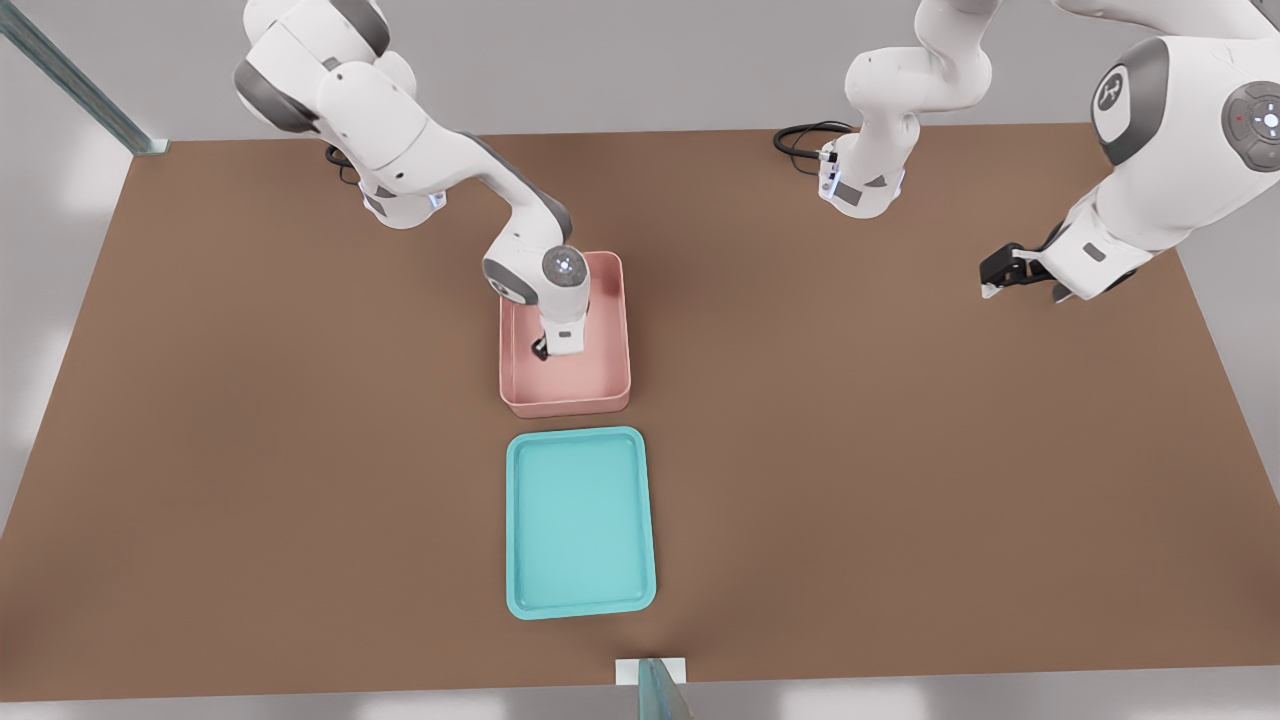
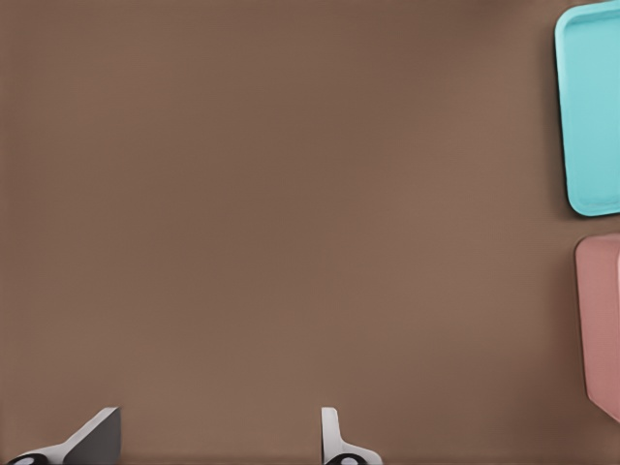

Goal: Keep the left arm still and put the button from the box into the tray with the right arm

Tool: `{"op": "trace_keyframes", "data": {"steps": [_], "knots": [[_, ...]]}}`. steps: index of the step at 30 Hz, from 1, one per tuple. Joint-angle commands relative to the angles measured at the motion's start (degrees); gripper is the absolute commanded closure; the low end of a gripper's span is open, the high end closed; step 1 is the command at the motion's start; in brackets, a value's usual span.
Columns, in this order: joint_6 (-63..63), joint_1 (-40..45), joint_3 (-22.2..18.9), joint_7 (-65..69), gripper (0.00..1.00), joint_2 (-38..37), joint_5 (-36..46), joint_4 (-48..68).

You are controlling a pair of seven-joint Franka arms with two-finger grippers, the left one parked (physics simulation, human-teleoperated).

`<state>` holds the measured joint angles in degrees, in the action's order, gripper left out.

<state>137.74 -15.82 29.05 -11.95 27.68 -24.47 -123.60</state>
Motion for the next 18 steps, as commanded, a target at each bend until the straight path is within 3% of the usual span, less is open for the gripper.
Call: {"op": "trace_keyframes", "data": {"steps": [1,2,5,12,14,17,18], "knots": [[1.74,0.0,-0.05,-1.33,0.56,0.09,-0.32,0.02],[1.74,0.0,-0.13,-1.33,0.65,0.0,-0.32,0.11],[0.95,0.53,-0.13,-1.41,0.74,-0.61,-0.23,0.46],[-12.85,4.04,0.04,-0.27,0.73,-8.26,3.72,12.05],[-13.12,5.63,-1.72,-0.27,0.72,-2.73,5.83,24.18],[-12.68,4.75,-4.79,-0.1,0.72,17.66,1.35,48.53],[-12.06,4.04,-5.85,-0.1,0.72,20.92,0.38,52.05]]}}
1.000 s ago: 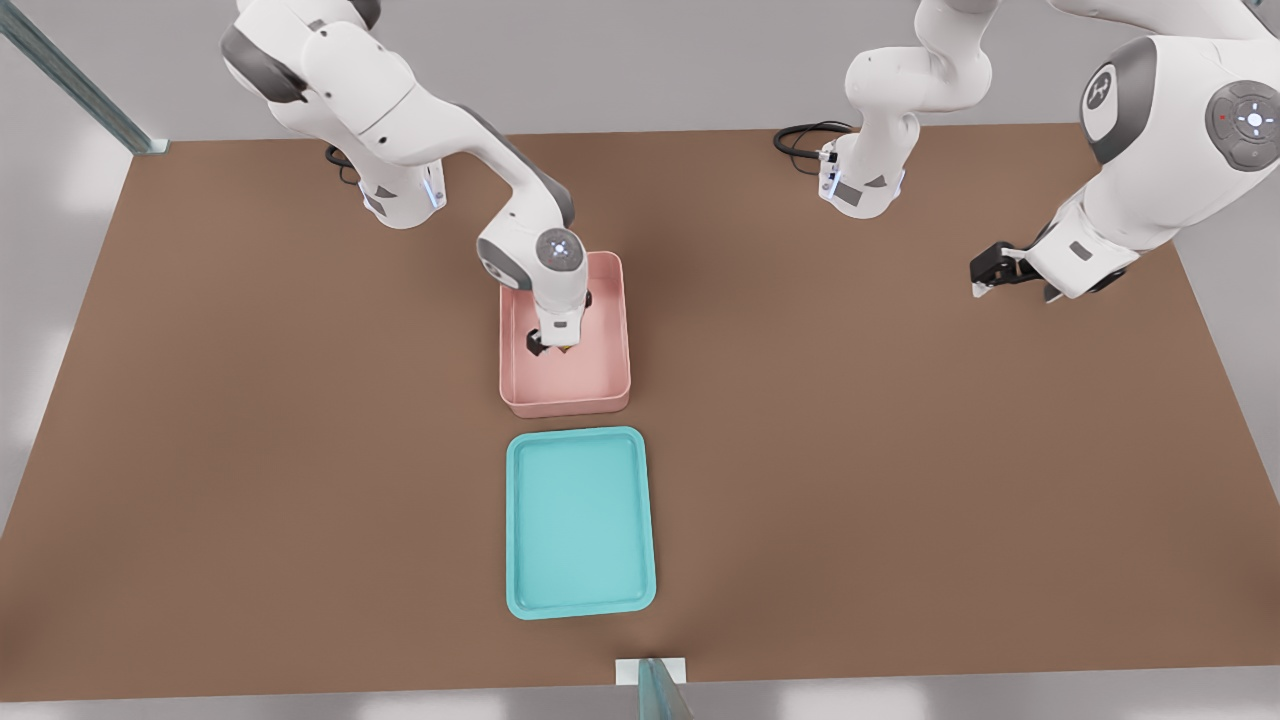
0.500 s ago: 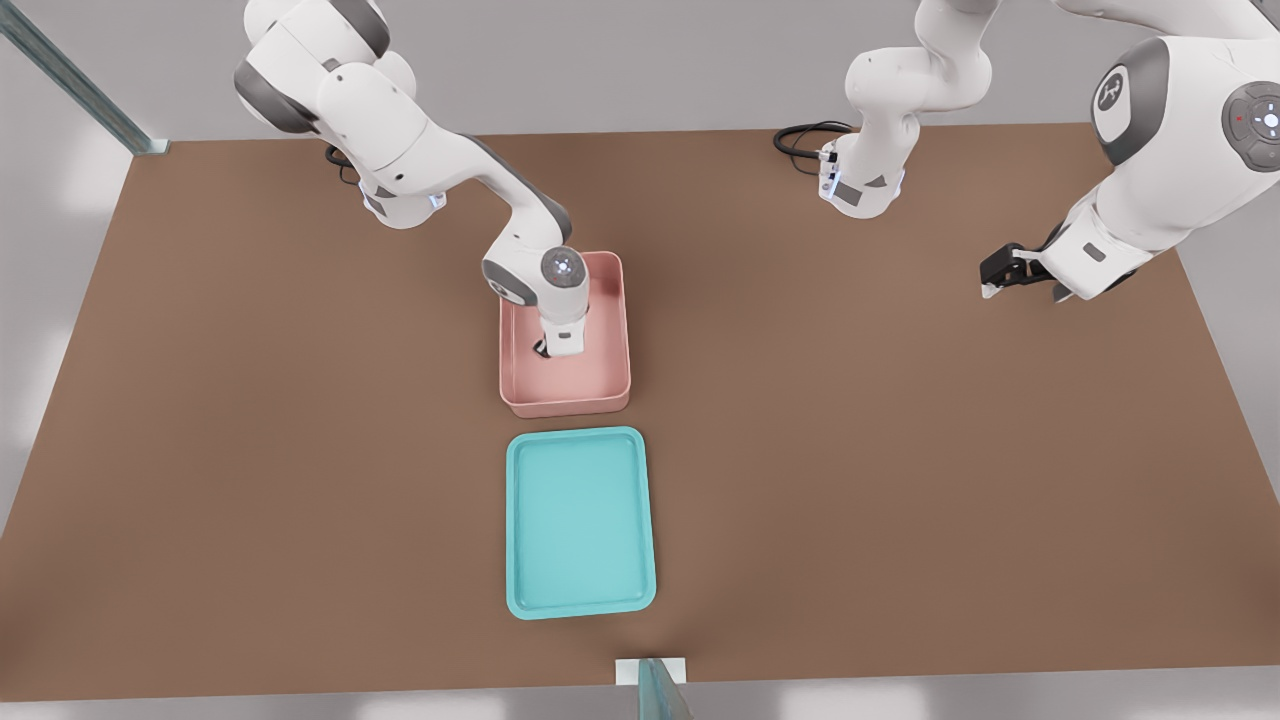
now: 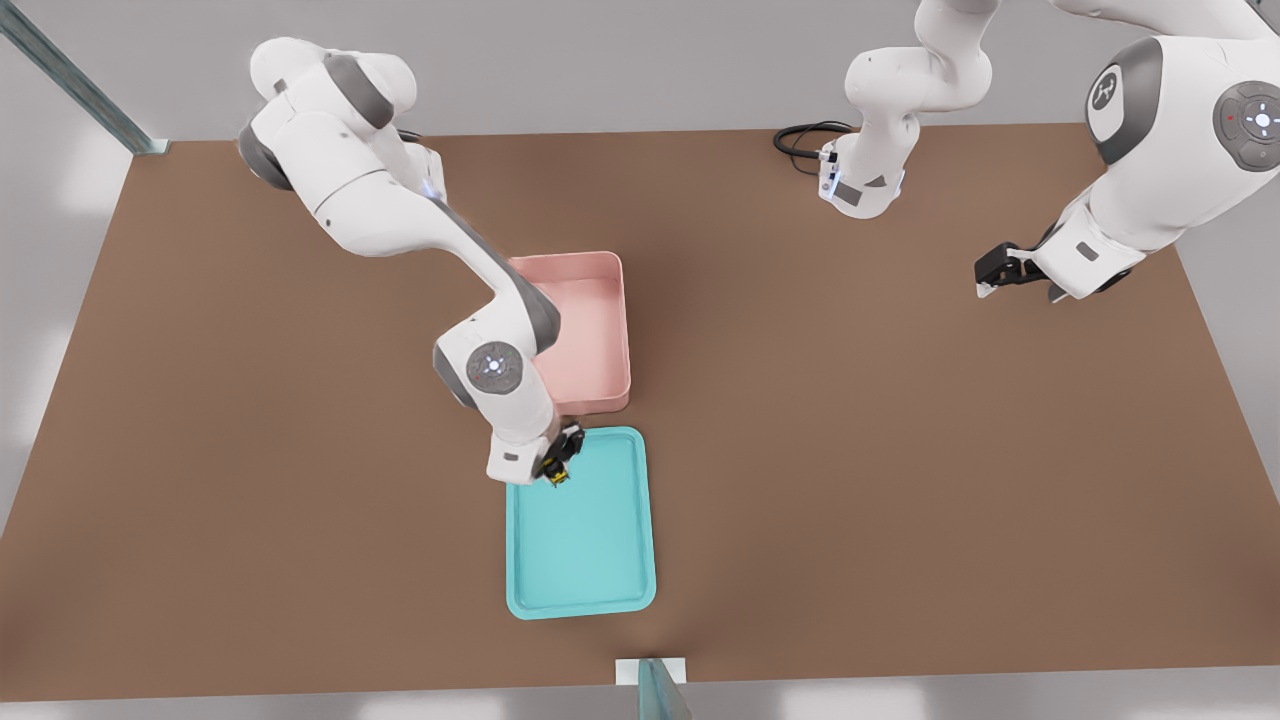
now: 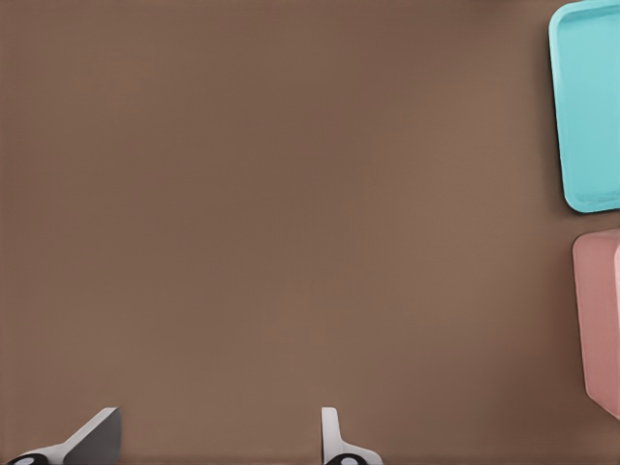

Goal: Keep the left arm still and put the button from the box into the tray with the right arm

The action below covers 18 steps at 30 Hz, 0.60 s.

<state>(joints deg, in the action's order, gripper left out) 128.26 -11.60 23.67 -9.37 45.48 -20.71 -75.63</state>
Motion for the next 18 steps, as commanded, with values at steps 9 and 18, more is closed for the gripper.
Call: {"op": "trace_keyframes", "data": {"steps": [9,18], "knots": [[1.73,-1.41,-3.02,-2.67,0.0,5.41,-2.93,3.56],[-33.95,8.69,-16.46,5.59,0.0,-30.28,14.12,-5.5]]}}
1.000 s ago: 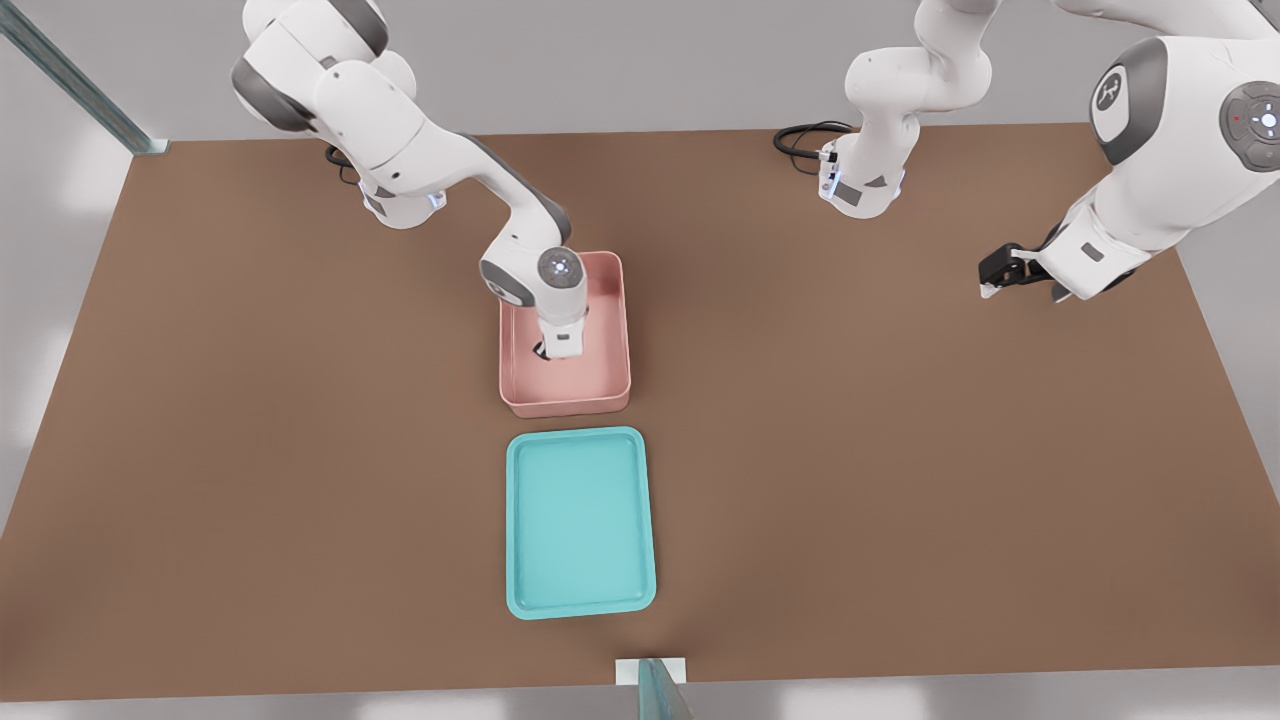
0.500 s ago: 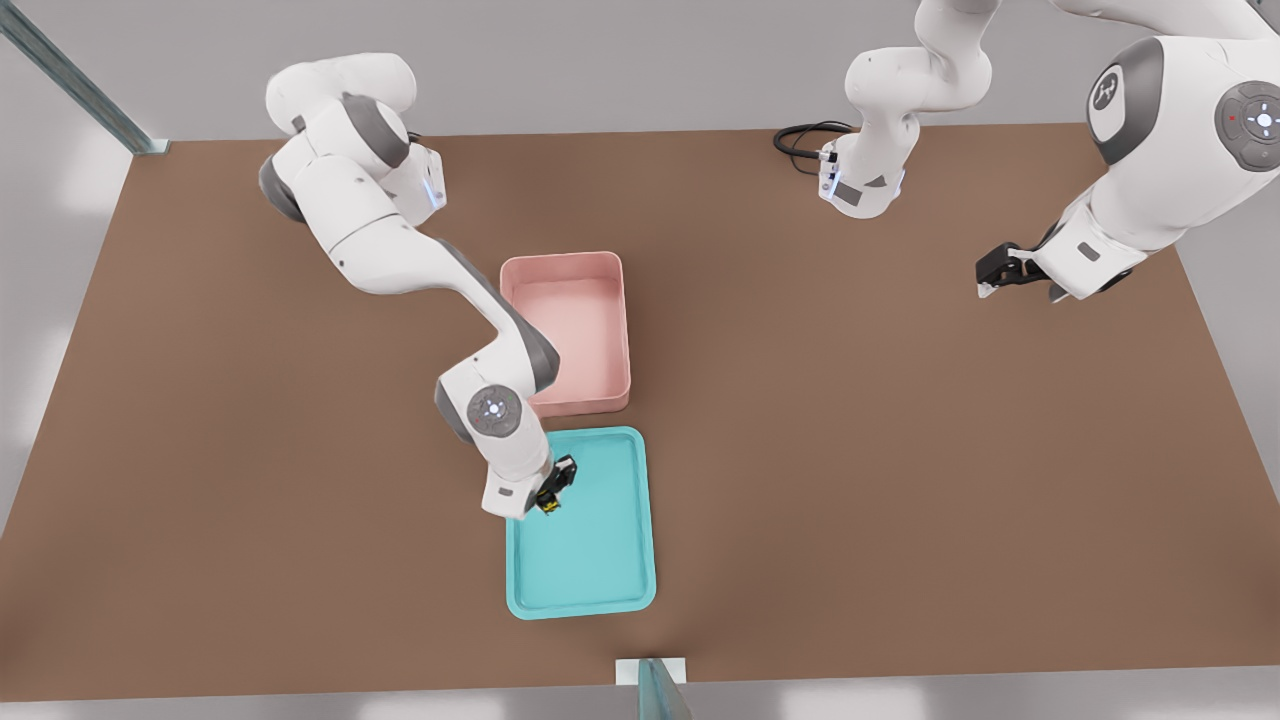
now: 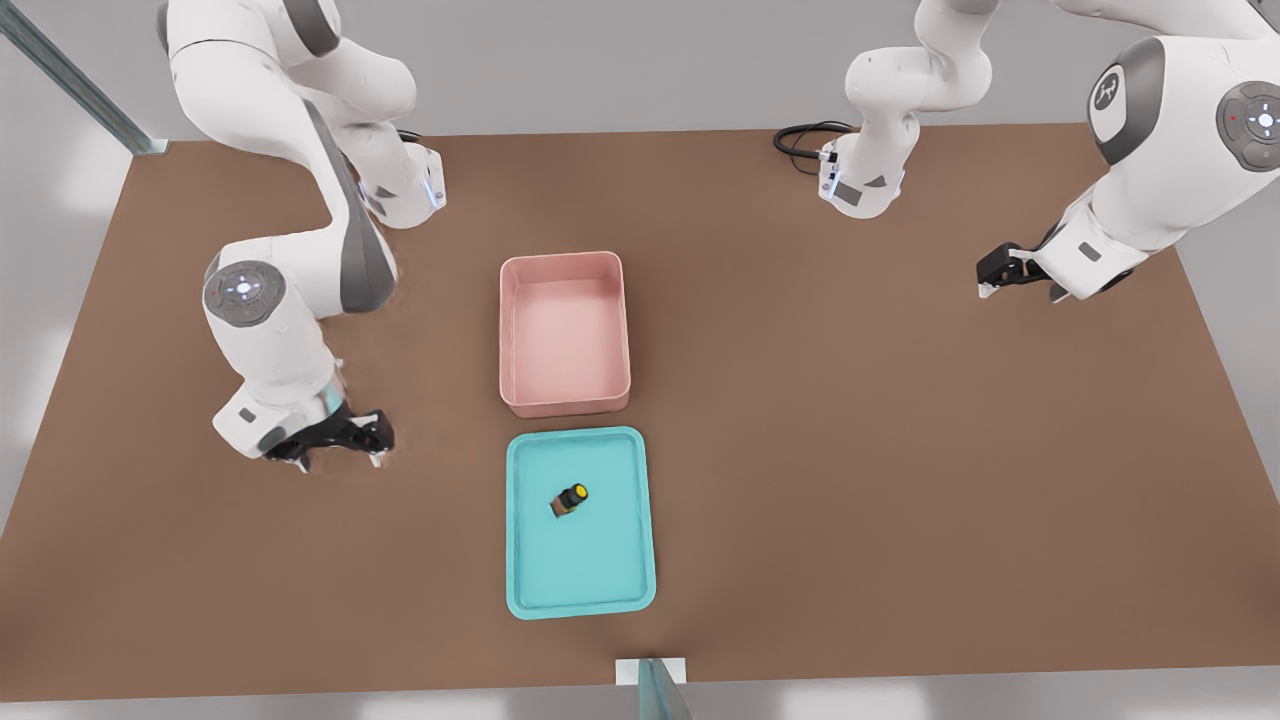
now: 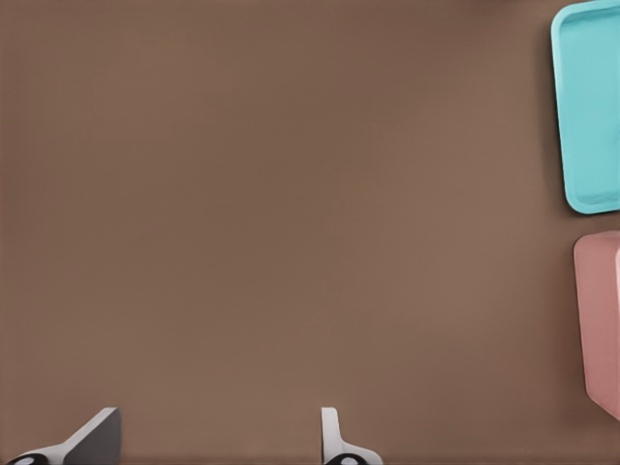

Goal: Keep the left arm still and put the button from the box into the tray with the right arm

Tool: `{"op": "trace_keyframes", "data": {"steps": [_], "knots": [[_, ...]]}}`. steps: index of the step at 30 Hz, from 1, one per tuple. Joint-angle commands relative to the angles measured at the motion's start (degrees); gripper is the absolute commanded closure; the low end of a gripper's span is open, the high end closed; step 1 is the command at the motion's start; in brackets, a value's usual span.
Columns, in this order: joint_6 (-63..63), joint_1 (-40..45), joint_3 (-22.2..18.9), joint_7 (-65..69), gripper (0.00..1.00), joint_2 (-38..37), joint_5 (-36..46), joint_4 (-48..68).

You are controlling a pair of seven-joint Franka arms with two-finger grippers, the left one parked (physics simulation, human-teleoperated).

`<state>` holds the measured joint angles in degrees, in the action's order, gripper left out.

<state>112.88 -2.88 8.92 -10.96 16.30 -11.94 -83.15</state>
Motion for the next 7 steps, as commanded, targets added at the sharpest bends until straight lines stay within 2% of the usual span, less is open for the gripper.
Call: {"op": "trace_keyframes", "data": {"steps": [1,2,7], "knots": [[-20.06,-0.02,-4.35,8.58,0.0,-1.1,8.51,3.78],[-20.85,-0.02,-5.41,9.29,0.0,-1.19,9.13,4.39],[-21.12,-0.02,-5.58,9.37,0.0,-1.27,9.21,4.48]]}}
